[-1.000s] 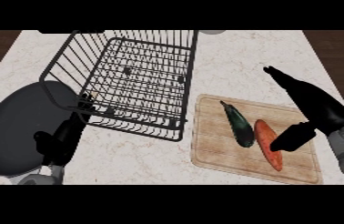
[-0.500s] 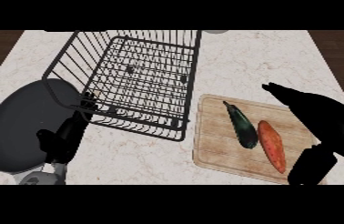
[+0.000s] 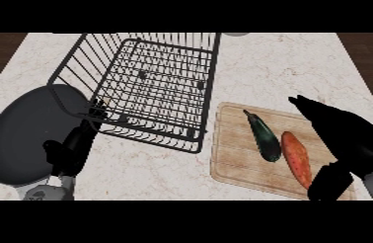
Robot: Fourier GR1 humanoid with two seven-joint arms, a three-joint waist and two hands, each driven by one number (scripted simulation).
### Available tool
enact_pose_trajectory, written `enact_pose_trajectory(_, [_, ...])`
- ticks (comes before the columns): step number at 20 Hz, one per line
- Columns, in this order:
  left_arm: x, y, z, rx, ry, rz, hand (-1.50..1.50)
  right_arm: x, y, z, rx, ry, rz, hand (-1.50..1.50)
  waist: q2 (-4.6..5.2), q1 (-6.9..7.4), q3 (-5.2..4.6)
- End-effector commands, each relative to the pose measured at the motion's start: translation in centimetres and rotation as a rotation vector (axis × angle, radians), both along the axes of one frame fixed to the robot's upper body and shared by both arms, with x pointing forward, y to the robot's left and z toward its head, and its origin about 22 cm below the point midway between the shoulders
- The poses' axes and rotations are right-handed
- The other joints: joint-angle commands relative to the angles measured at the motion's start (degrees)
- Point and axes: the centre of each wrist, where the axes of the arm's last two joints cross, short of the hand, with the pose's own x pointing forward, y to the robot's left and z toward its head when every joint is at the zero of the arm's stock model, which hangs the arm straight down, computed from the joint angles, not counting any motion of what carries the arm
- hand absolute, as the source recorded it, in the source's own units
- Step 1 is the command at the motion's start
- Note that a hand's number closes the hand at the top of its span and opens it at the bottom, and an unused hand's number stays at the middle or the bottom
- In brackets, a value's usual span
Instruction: Pick the sweet potato from the cutting board and place it in the tiered basket
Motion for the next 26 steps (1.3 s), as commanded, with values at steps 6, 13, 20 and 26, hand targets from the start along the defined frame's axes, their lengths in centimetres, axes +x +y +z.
enact_pose_trajectory(6, [1.7, -2.3, 1.2, -0.035, -0.051, -0.12, 0.0, 0.6, -0.4, -4.6, -0.079, 0.107, -0.132, -1.5, 0.18, -0.31, 0.06])
enact_pose_trajectory(13, [1.0, -3.8, 1.1, -0.047, -0.052, -0.133, 0.0, -0.9, -0.8, -7.4, -0.081, 0.103, -0.164, -1.5, 0.01, -0.54, 0.1])
enact_pose_trajectory(20, [1.9, -2.7, 1.6, -0.044, -0.05, -0.106, 0.0, -1.3, -1.0, -10.6, -0.068, 0.137, -0.208, -1.5, 0.08, -0.42, 0.1])
enact_pose_trajectory(26, [0.7, -4.2, 0.6, -0.048, -0.058, -0.1, 0.0, -0.2, -3.8, -9.6, -0.062, 0.139, -0.212, -1.5, 0.05, -0.29, 0.09])
